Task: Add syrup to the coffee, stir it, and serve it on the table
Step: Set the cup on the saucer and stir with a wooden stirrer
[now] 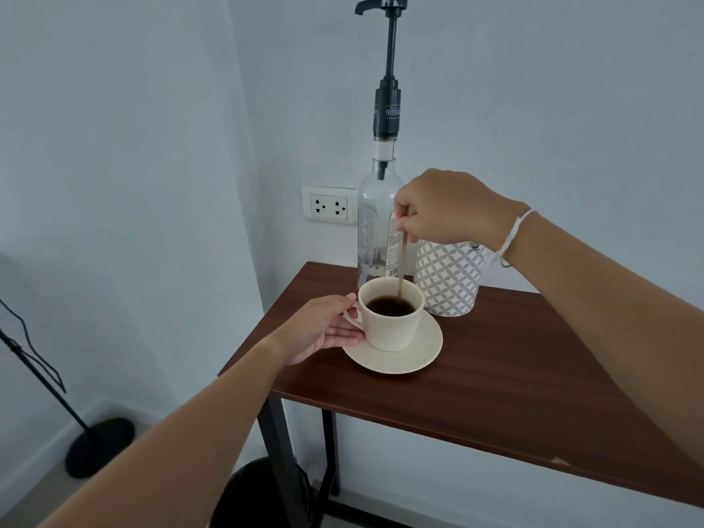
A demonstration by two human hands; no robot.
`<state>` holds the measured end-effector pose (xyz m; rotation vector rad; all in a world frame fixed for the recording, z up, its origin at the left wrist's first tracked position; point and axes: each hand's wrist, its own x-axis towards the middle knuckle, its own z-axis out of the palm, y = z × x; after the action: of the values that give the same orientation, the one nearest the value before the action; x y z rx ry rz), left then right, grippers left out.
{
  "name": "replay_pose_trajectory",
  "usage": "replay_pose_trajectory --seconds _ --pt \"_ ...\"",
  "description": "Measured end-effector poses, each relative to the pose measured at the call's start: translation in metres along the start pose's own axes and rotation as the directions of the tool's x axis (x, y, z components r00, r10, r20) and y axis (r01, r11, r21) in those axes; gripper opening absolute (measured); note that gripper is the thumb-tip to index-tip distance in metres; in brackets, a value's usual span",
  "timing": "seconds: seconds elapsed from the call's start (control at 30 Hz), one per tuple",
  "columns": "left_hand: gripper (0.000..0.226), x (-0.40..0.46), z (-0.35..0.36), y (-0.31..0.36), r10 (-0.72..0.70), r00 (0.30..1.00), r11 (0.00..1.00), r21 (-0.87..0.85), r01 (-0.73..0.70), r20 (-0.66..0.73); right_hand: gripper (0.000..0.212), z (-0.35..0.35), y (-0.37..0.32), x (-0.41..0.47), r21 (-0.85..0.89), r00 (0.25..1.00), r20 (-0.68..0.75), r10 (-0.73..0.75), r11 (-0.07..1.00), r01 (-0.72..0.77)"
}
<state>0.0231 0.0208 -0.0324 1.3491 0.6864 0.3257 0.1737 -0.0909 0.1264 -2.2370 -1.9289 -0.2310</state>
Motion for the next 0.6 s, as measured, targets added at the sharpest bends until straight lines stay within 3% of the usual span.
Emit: replay_pose_trajectory --seconds 0.13,0.27,0.47,0.6 --pt "0.027 0.001 -0.001 0.001 0.006 1.000 1.000 -0.011 -0.006 0.013 0.014 -0.007 -0.001 -0.007 0.109 0.995 0.102 0.019 0.994 -0.031" --pt "0.024 0.002 -0.001 0.000 0.007 1.000 1.000 -0.014 -0.006 0.027 0.015 -0.004 -0.012 -0.008 0.241 0.999 0.037 -0.004 0.971 -0.005" --pt "0.024 0.002 -0.003 -0.001 0.013 0.999 1.000 -0.011 -0.013 0.052 0.018 0.001 -0.011 -0.005 -0.039 0.994 -0.075 0.082 0.996 -0.085" --pt "0.025 0.004 -0.005 -0.001 0.007 0.998 1.000 -0.012 -0.007 0.058 0.018 -0.007 -0.012 -0.011 0.003 0.988 -0.013 0.155 0.988 -0.155"
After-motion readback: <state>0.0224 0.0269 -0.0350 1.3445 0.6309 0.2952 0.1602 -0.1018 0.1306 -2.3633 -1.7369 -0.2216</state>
